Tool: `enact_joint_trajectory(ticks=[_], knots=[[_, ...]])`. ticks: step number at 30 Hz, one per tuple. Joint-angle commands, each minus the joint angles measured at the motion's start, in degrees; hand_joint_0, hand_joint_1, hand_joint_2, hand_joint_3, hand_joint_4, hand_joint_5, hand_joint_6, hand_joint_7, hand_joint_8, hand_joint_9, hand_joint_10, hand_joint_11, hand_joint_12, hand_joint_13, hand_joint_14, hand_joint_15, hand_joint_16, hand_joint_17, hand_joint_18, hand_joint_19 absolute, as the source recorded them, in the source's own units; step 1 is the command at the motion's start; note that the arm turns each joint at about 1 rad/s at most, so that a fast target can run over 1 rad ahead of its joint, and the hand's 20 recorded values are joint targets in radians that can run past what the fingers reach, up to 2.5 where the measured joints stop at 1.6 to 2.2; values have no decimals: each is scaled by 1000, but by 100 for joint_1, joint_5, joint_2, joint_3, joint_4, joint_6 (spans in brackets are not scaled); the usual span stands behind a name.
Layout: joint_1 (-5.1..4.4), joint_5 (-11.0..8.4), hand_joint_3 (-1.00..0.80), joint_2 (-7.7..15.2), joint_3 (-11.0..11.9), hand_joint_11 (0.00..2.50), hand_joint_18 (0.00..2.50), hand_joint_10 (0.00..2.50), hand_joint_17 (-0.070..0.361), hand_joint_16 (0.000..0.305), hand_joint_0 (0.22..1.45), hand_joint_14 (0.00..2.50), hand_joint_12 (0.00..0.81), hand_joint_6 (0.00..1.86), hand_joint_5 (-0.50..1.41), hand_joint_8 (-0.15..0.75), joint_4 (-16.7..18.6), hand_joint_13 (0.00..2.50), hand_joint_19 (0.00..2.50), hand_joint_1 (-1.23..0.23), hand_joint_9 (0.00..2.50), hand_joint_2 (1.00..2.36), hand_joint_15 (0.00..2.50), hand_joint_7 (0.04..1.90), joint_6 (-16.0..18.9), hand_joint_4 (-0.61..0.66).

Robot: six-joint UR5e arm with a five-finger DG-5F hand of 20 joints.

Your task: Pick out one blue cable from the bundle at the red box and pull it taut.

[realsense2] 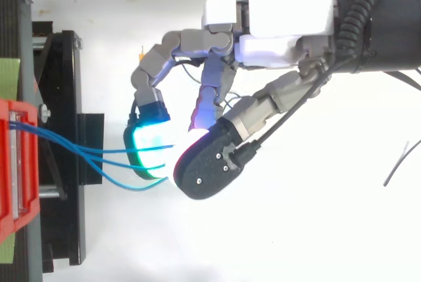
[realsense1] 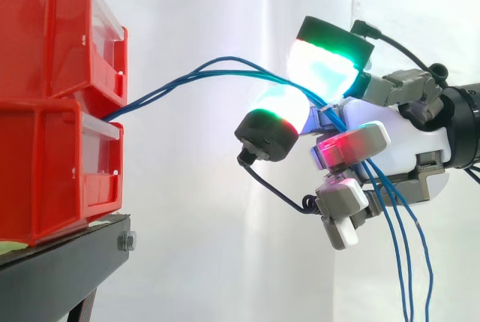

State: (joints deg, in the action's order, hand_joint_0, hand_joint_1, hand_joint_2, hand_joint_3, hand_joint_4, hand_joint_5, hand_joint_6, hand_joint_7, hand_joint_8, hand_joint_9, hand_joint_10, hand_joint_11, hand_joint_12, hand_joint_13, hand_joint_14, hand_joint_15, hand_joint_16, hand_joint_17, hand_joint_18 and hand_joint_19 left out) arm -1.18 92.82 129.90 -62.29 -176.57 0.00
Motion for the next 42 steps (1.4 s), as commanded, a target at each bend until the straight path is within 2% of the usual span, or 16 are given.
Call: enact_joint_trajectory(ticks=[1,9,15,25,30,42], knots=[[-5,-1,-500,0,-2,857,924,26,98,44,763,27,348,935,-76,210,9,1136,508,-962,1430,1000,683,1068,0,-260],[-5,-1,-500,0,-2,861,915,24,85,38,739,26,334,932,-72,201,-9,1170,480,-982,1456,1000,682,1065,0,-290],[-5,-1,-500,0,-2,860,891,25,65,29,807,27,313,937,-77,188,-9,1202,410,-978,1462,1000,671,1139,0,-336],[-14,-1,-500,0,7,792,799,21,60,27,827,23,302,950,-121,167,-18,1106,367,-970,1270,1000,635,1156,0,-323],[-14,-1,-500,-9,-2,749,739,21,54,24,832,22,285,957,-161,160,9,1027,296,-962,1170,1000,587,993,9,-281],[-22,-1,-498,0,-2,738,640,20,47,21,858,21,269,950,-200,146,9,951,292,-934,1084,1000,546,830,9,-214]])
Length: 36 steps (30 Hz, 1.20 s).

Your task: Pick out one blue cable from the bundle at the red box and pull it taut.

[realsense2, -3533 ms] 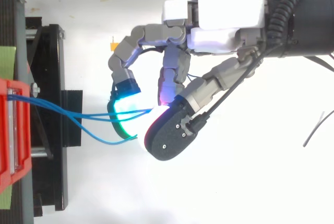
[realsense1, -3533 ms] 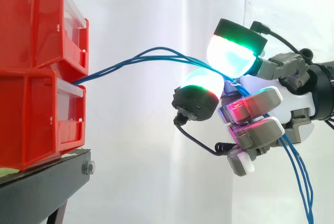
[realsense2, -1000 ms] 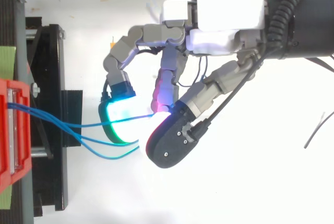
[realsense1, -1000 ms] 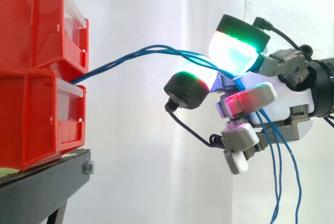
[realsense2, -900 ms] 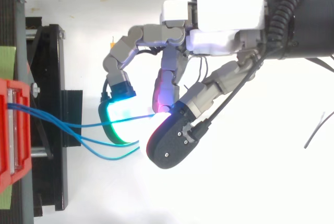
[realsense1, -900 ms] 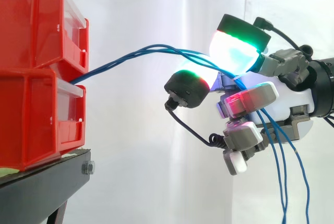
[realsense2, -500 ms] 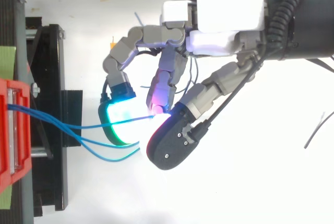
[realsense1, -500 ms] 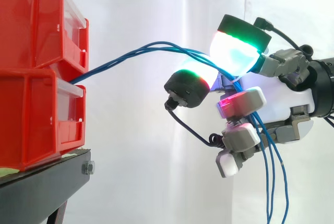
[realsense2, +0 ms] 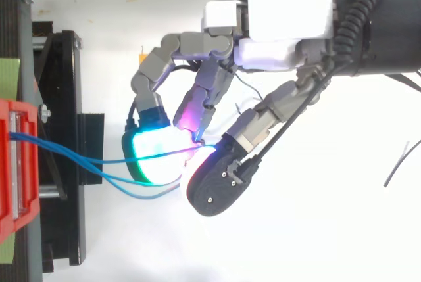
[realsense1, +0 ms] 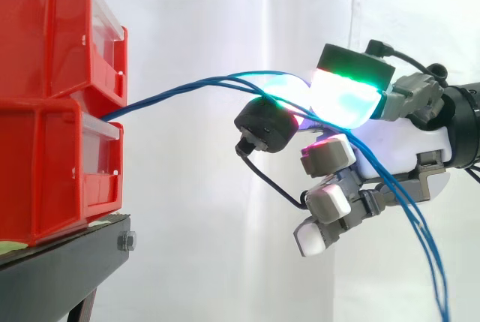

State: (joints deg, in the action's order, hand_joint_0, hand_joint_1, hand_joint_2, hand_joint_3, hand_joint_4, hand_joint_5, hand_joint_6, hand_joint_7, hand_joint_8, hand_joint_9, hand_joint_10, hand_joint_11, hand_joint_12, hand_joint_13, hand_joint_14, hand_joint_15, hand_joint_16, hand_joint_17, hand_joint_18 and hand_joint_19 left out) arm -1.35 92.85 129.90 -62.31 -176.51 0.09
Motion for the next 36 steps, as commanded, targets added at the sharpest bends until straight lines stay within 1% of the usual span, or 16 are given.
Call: enact_joint_trajectory(ticks=[1,4,8,9,10,15,17,20,22,24,25,26,29,34,36], knots=[[-6,-4,-500,0,-1,738,646,17,47,21,853,21,268,950,-200,147,2,943,285,-937,1085,1000,540,821,0,-212],[-6,-4,-500,0,-1,747,680,17,50,22,806,19,275,947,-201,144,2,935,245,-949,1075,1000,521,771,0,-199],[-6,5,-500,0,-1,756,704,20,54,24,699,21,282,926,-182,166,2,959,276,-953,1139,1000,531,802,0,-175],[3,5,-500,0,-1,783,711,20,56,25,662,21,283,922,-175,178,2,971,301,-928,1205,1000,545,807,0,-166],[-6,-4,-500,0,-1,791,721,21,57,25,650,20,286,920,-172,175,-6,980,315,-907,1205,1000,545,809,0,-162],[-6,5,-500,0,8,776,752,21,61,27,620,22,296,900,-153,192,-15,1028,357,-838,1286,1000,560,835,0,-149],[3,-4,-500,0,8,799,771,20,63,28,613,22,306,892,-145,192,-6,1060,374,-776,1333,1000,560,852,0,-157],[-6,-4,-500,0,26,799,797,23,64,29,632,21,307,885,-134,196,-6,1076,386,-752,1372,1000,575,900,0,-178],[3,-4,-500,0,35,801,801,23,65,29,655,22,309,888,-131,198,-15,1081,396,-762,1383,1000,574,912,0,-189],[3,-4,-500,0,35,813,816,24,68,30,720,21,314,896,-128,199,-15,1082,402,-877,1377,1000,571,929,0,-212],[-6,-4,-500,0,35,801,816,23,68,30,725,21,315,896,-128,203,-15,1082,397,-885,1377,1000,573,937,0,-215],[-6,-4,-485,0,35,814,820,23,69,31,766,21,319,900,-128,201,-24,1076,390,-936,1373,1001,578,981,0,-242],[-6,-4,-474,0,35,811,804,20,67,30,797,21,307,915,-135,187,-24,1047,374,-966,1340,1002,557,1032,0,-266],[3,-4,-500,0,35,789,786,19,65,29,808,21,303,935,-151,186,-6,1019,353,-976,1269,1000,551,939,0,-253],[-6,-4,-500,0,35,783,794,19,65,29,759,21,301,930,-154,179,2,1009,348,-975,1254,1000,556,857,-9,-205]])
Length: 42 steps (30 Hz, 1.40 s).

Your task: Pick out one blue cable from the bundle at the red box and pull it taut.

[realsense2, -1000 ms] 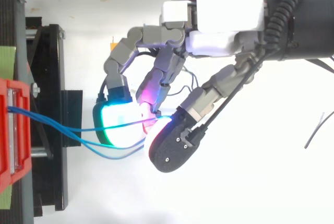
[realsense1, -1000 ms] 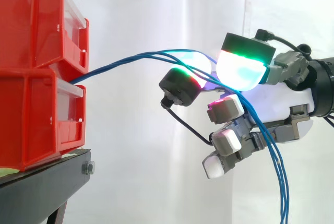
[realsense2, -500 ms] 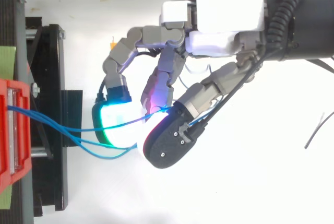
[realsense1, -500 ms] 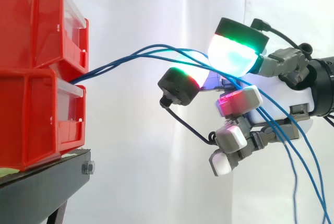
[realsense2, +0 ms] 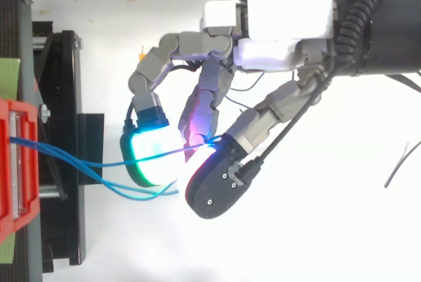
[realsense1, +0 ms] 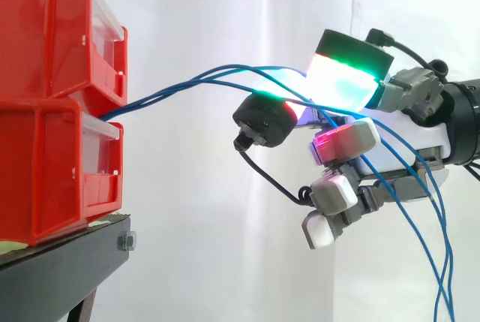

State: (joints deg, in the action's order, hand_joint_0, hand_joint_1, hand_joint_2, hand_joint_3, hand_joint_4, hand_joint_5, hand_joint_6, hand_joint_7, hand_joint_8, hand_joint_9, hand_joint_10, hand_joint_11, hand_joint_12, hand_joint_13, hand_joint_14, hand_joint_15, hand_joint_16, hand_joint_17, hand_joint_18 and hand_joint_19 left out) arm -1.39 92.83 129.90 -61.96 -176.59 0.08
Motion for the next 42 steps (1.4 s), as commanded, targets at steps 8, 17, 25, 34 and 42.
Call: enact_joint_trajectory(ticks=[8,17,25,34,42], knots=[[-1,-2,-500,0,0,811,826,19,71,32,646,21,309,891,-153,193,-16,1049,413,-864,1325,1000,573,782,1,-127],[-1,-2,-500,0,0,821,856,22,75,34,615,23,322,881,-144,200,2,1082,444,-820,1370,1000,597,782,1,-118],[-1,-2,-500,0,53,830,878,22,78,35,701,23,326,879,-147,204,-7,1088,445,-900,1348,1000,594,815,1,-150],[-1,-2,-500,0,44,802,839,21,82,36,710,23,332,872,-172,192,-51,1006,441,-866,1200,1000,582,744,1,-107],[-1,7,-500,0,53,792,811,21,86,38,634,21,342,853,-174,190,-60,986,473,-793,1160,1000,587,721,1,-94]])
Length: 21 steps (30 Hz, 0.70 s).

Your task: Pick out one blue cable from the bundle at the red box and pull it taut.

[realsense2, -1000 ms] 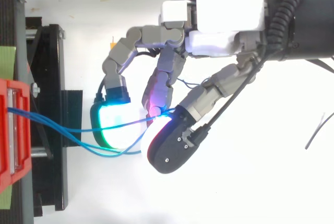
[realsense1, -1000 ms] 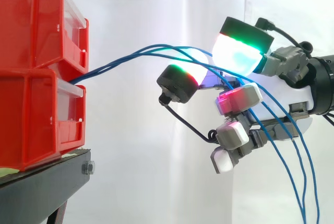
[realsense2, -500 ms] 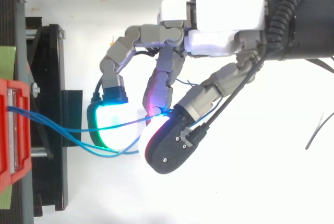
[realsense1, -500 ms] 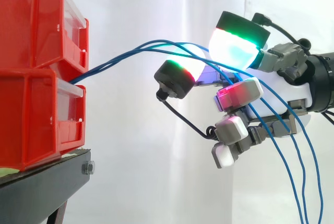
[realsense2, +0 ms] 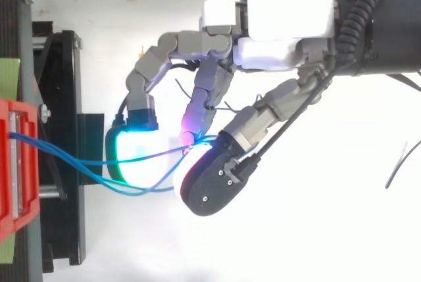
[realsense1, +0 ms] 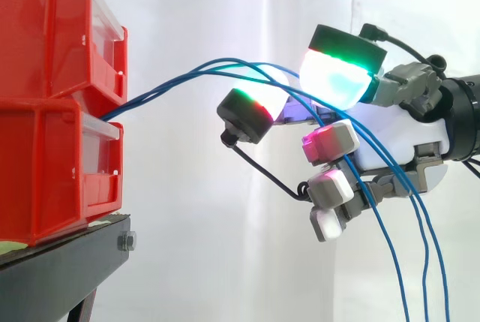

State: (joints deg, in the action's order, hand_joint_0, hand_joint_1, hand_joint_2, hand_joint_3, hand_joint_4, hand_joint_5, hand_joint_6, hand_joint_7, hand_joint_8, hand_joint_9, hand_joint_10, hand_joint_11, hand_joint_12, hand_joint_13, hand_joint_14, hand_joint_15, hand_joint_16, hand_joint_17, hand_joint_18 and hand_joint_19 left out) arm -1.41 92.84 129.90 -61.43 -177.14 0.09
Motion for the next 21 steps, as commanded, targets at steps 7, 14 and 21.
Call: enact_joint_trajectory(ticks=[7,14,21], knots=[[0,15,-500,0,-1,800,821,21,88,39,622,23,342,854,-166,188,-5,989,472,-853,1160,1000,590,737,0,-92],[0,15,-500,0,-1,798,843,20,94,42,539,22,354,857,-164,205,-5,999,475,-828,1180,1000,586,728,0,-77],[0,6,-500,0,-1,786,867,19,101,45,507,21,367,855,-157,217,-5,1022,496,-726,1225,1000,583,721,0,-77]])
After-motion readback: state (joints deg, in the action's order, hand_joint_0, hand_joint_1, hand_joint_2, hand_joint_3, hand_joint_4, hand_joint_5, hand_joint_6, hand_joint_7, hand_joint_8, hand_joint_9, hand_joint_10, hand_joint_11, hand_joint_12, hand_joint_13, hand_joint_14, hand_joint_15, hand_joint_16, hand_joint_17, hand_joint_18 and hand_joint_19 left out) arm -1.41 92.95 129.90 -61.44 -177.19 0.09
